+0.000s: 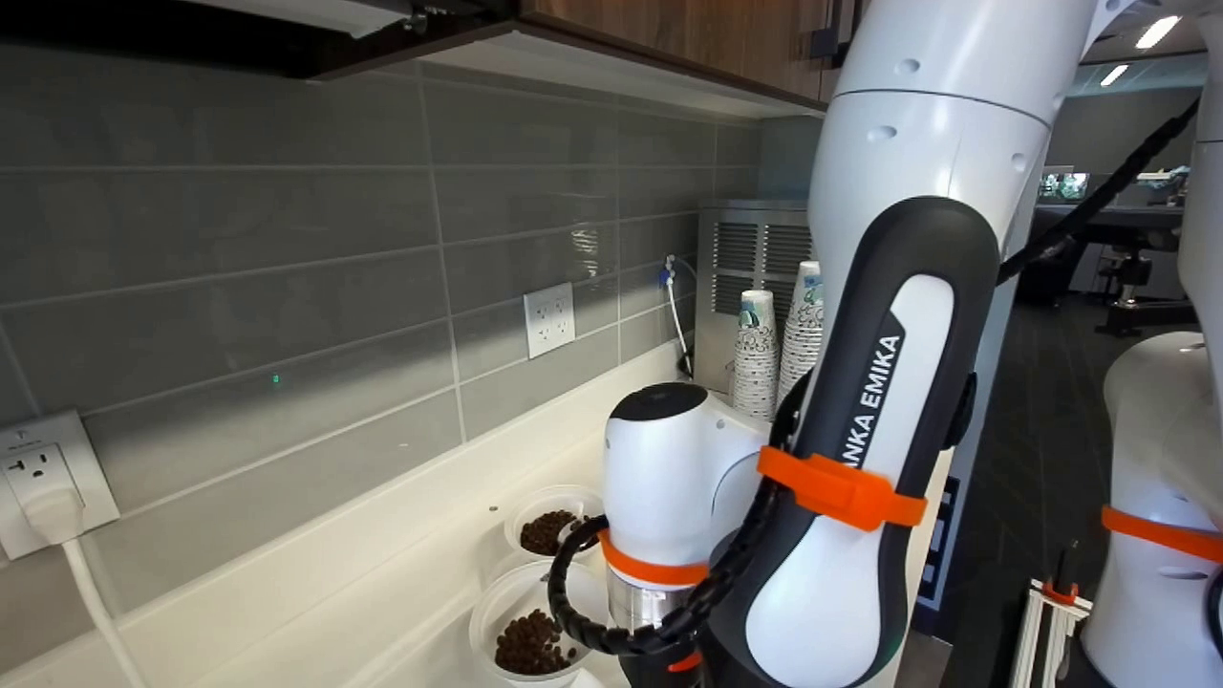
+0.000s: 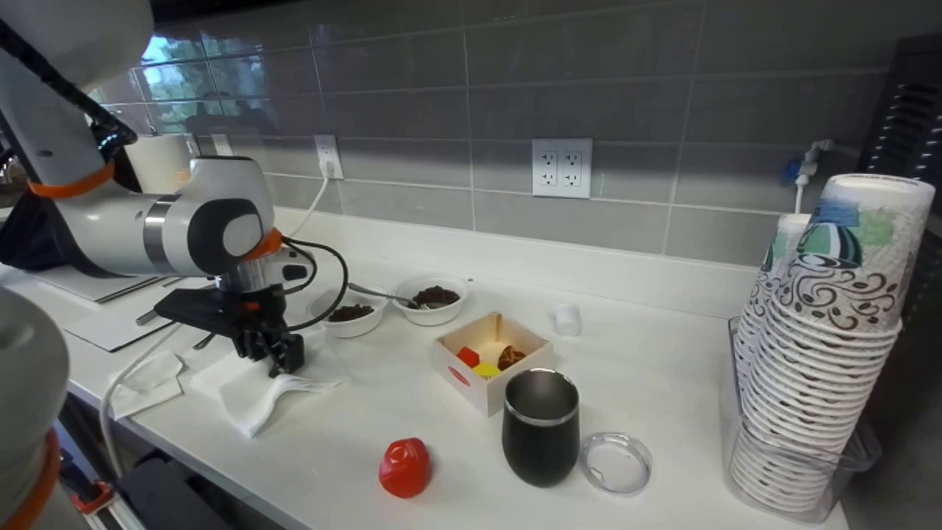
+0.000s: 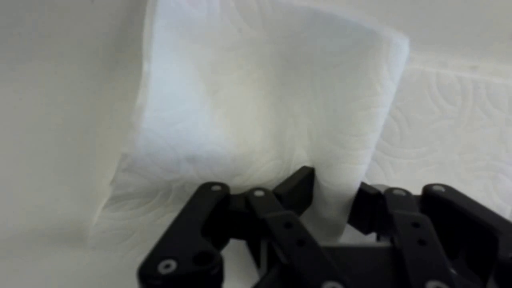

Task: Wipe the counter top with the white cloth

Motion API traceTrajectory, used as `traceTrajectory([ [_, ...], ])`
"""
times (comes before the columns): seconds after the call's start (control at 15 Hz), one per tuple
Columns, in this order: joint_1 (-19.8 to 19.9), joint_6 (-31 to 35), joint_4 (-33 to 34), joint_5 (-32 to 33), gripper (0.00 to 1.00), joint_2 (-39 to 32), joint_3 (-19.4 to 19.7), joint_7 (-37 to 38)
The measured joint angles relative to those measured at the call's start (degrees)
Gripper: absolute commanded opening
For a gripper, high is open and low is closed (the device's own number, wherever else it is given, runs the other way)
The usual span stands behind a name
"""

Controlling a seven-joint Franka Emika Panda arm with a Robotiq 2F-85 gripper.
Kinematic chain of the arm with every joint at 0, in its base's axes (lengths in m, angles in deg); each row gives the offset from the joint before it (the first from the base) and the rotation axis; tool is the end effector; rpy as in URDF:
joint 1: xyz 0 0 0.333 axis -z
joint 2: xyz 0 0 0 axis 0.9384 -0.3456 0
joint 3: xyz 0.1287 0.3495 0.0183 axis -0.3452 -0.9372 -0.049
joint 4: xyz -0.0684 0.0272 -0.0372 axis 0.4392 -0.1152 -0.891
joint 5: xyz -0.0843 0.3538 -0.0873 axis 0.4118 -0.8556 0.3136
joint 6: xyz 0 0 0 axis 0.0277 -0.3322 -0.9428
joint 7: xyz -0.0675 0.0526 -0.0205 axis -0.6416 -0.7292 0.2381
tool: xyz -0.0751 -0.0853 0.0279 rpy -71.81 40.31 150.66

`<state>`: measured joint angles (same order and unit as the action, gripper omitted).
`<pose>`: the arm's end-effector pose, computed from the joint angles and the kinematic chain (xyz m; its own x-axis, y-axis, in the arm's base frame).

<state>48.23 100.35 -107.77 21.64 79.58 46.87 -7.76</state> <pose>0.3102 0.2375 0.2437 0.9762 0.2144 -0.0312 0.2126 -0.9757 -0.0541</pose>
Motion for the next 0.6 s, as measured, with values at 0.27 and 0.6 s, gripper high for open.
traceTrajectory([
  [0.27, -0.37, -0.43, 0.25, 2.39, 0.00, 0.73, -0.25, 0.32],
  [0.6, -0.62, -2.18, 0.31, 2.29, 0.00, 2.71, -2.72, 0.14],
])
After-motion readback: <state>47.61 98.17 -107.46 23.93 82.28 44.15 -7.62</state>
